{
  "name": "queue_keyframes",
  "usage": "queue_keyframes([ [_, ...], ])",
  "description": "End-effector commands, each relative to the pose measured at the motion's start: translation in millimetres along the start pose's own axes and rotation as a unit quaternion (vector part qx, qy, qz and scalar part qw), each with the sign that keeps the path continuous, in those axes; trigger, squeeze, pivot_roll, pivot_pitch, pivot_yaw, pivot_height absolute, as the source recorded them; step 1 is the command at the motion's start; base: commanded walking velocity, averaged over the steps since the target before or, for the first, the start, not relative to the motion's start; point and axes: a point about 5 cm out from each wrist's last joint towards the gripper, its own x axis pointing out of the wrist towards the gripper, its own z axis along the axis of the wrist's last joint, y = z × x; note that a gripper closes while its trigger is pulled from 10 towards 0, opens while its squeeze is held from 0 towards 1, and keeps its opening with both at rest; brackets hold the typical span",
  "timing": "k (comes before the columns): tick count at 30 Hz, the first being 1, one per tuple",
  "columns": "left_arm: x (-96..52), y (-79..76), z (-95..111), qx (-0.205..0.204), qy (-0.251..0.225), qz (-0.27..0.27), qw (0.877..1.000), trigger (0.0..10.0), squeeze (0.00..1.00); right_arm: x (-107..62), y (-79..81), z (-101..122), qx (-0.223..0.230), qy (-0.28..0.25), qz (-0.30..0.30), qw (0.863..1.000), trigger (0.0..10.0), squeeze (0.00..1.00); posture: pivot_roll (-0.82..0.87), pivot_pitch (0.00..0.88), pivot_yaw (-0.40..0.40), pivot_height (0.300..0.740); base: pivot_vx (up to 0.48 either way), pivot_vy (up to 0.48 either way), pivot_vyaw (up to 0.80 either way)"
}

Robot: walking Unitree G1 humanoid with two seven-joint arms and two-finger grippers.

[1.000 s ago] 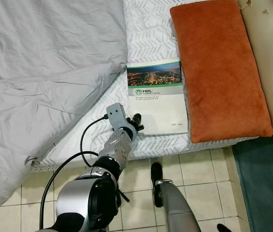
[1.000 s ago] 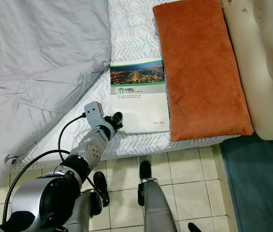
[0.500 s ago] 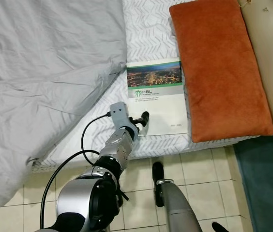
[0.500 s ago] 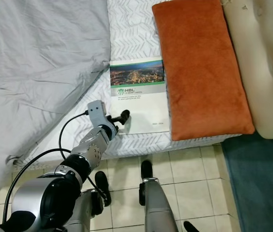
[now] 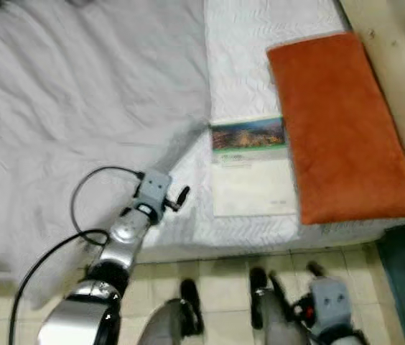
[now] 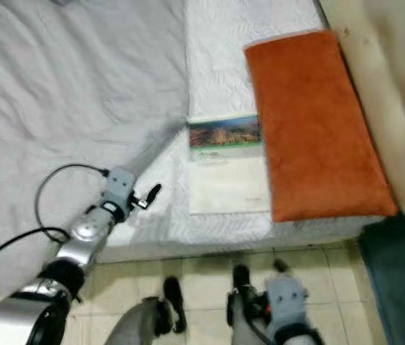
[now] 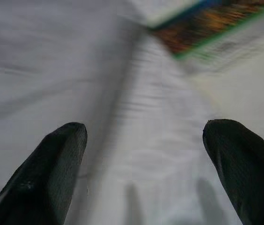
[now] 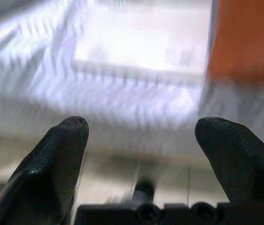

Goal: Clean up the room

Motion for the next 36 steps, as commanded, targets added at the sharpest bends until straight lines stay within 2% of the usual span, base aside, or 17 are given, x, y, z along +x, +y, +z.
queue_keyframes([
  [1,-9.5,-2.5,-12,0.009,0.006,-0.005,1.000,10.0,1.00,-4.1,0.0,-16,0.017,0.030,-0.008,0.999,10.0,0.00,-0.14,0.159,0.145,0.740,0.000,0.000,0.00],
  [3,-22.0,-5.2,-22,-0.014,0.001,0.004,1.000,10.0,1.00,14.5,-10.1,-13,0.011,0.013,-0.035,0.999,10.0,0.00,-0.10,0.076,0.125,0.740,0.000,0.000,0.00],
  [4,-22.0,-5.2,-22,-0.014,0.001,0.004,1.000,10.0,1.00,14.5,-10.1,-13,0.011,0.013,-0.035,0.999,10.0,0.00,-0.10,0.076,0.125,0.740,0.000,0.000,0.00],
  [8,-53.9,-19.9,-36,-0.097,-0.015,0.067,0.993,10.0,1.00,49.5,-26.2,3,0.003,-0.036,-0.087,0.996,10.0,0.00,-0.06,0.000,0.105,0.740,0.000,0.000,0.00],
  [9,-53.9,-19.9,-36,-0.097,-0.015,0.067,0.993,10.0,1.00,49.5,-26.2,3,0.003,-0.036,-0.087,0.996,10.0,0.00,-0.06,0.000,0.105,0.740,0.000,0.000,0.00],
  [10,-64.7,-24.8,-37,-0.112,-0.018,0.071,0.991,10.0,1.00,51.4,-32.4,9,-0.001,-0.055,-0.107,0.993,10.0,0.00,-0.06,0.000,0.105,0.740,0.000,0.000,0.00],
  [11,-86.6,-33.4,-33,-0.097,-0.024,0.053,0.994,10.0,1.00,43.3,-49.7,12,0.023,-0.068,-0.157,0.985,10.0,0.00,-0.03,0.000,0.082,0.740,0.000,0.000,0.00],
  [13,-90.8,-35.0,-33,-0.092,-0.020,0.049,0.994,10.0,1.00,40.6,-54.0,11,0.033,-0.067,-0.168,0.983,10.0,0.00,-0.02,0.000,0.081,0.740,0.000,0.000,0.00],
  [14,-88.9,-34.4,-35,-0.091,-0.014,0.053,0.994,10.0,0.79,39.6,-55.0,8,0.039,-0.062,-0.166,0.983,10.0,0.00,-0.02,0.000,0.069,0.740,0.000,0.000,0.00],
  [15,-88.9,-34.4,-35,-0.091,-0.014,0.053,0.994,10.0,0.79,39.6,-55.0,8,0.039,-0.062,-0.166,0.983,10.0,0.00,-0.02,0.000,0.069,0.740,0.000,0.000,0.00],
  [16,-82.9,-34.1,-37,-0.086,-0.010,0.058,0.995,10.0,0.00,41.5,-53.8,6,0.036,-0.058,-0.154,0.986,10.0,0.00,-0.02,0.000,0.068,0.740,0.000,0.000,0.00],
  [17,-67.6,-37.5,-37,-0.107,-0.009,0.050,0.993,10.0,0.00,51.4,-49.1,5,0.031,-0.054,-0.121,0.991,10.0,0.00,-0.03,0.000,0.058,0.740,0.000,0.000,0.00],
  [18,-67.6,-37.5,-37,-0.107,-0.009,0.050,0.993,10.0,0.00,51.4,-49.1,5,0.031,-0.054,-0.121,0.991,10.0,0.00,-0.03,0.000,0.058,0.740,0.000,0.000,0.00],
  [20,-58.0,-40.1,-34,-0.144,-0.001,0.039,0.989,10.0,0.00,65.1,-45.4,8,0.026,-0.056,-0.096,0.993,10.0,0.00,-0.04,0.000,0.053,0.740,0.000,0.000,0.00],
  [25,-55.5,-42.3,-36,-0.165,0.026,0.030,0.986,10.0,0.00,74.4,-41.1,8,0.032,-0.054,-0.082,0.995,10.0,0.00,-0.05,0.000,0.053,0.740,0.000,0.384,0.00],
  [29,-59.8,-44.4,-44,-0.161,0.035,0.032,0.986,10.0,0.00,70.0,-43.4,5,0.023,-0.053,-0.076,0.995,10.0,0.00,-0.05,0.000,0.052,0.740,0.000,0.480,0.00],
  [36,-62.1,-40.5,-41,-0.172,0.035,0.045,0.983,10.0,0.00,67.8,-42.3,0,0.019,-0.048,-0.068,0.996,10.0,0.00,-0.05,0.000,0.048,0.740,0.000,0.480,0.00],
])
